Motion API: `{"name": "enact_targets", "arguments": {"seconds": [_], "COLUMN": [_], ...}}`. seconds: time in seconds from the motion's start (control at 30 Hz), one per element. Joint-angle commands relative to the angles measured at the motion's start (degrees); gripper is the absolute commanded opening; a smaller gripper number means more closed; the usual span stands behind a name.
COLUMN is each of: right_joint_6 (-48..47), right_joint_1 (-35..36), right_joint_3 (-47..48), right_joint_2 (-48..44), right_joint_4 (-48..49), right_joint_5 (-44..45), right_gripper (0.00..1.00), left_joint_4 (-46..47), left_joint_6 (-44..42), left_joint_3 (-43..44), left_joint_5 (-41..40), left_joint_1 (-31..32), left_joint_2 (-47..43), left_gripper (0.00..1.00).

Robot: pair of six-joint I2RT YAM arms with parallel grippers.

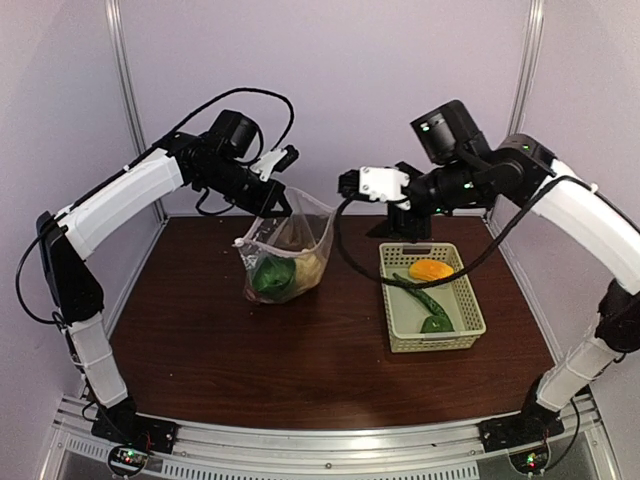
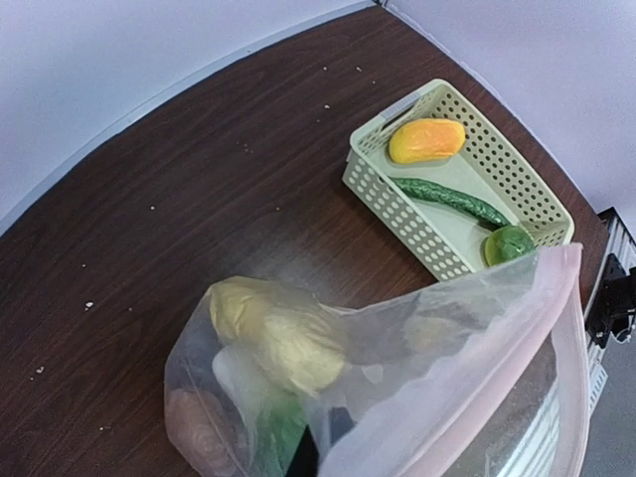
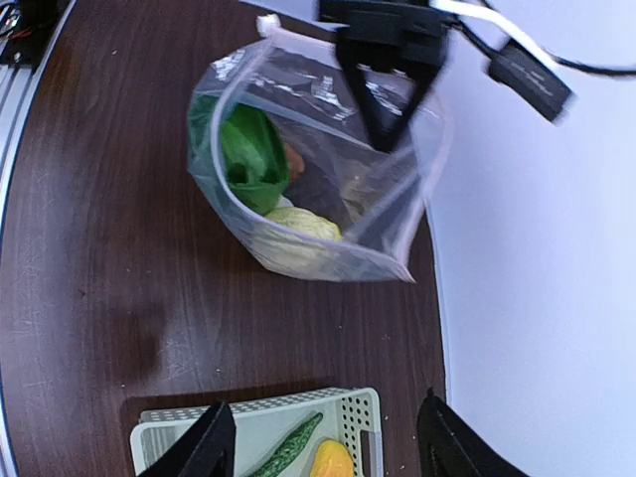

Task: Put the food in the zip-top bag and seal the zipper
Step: Adjust the zipper food storage bag at the center of the board, then pick up the fake fruit from the bin.

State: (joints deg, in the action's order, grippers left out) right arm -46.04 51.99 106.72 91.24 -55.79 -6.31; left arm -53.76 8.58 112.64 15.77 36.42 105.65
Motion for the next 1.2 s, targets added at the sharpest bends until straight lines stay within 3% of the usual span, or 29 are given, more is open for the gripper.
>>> {"name": "enact_targets", "arguments": {"seconds": [0.0, 0.13, 0.37, 0.7, 1.17], "right_joint_6": [5.76, 9.47, 10.88, 9.18, 9.43], "right_joint_1": [-13.55, -22.81, -34.24, -34.67, -34.68], "right_joint_3": [-11.98, -20.84, -21.62, -15.85, -17.22], "right_joint_2": [-9.81, -8.54, 3.15, 17.79, 23.17], "right_joint_4": [3.59, 6.33, 5.4, 7.02, 9.59], "right_joint_5": [-8.1, -10.19, -13.99, 2.03, 6.04], "right_gripper": [0.62, 0.61, 0.56, 0.54, 0.57], "left_joint_4": [6.54, 9.61, 11.32, 11.92, 12.18], "left_joint_6": [-0.11, 0.88, 1.17, 1.4, 1.73], "left_joint_3": [-5.0, -8.42, -11.19, -12.36, -12.83], "left_joint_5": [6.35, 8.98, 8.77, 9.31, 10.04], "left_joint_1": [-0.21, -0.21, -0.21, -0.21, -0.21], "left_joint_2": [-3.09, -4.32, -5.33, -5.36, -5.09], "left_gripper": [0.0, 0.0, 0.0, 0.0, 0.0]}}
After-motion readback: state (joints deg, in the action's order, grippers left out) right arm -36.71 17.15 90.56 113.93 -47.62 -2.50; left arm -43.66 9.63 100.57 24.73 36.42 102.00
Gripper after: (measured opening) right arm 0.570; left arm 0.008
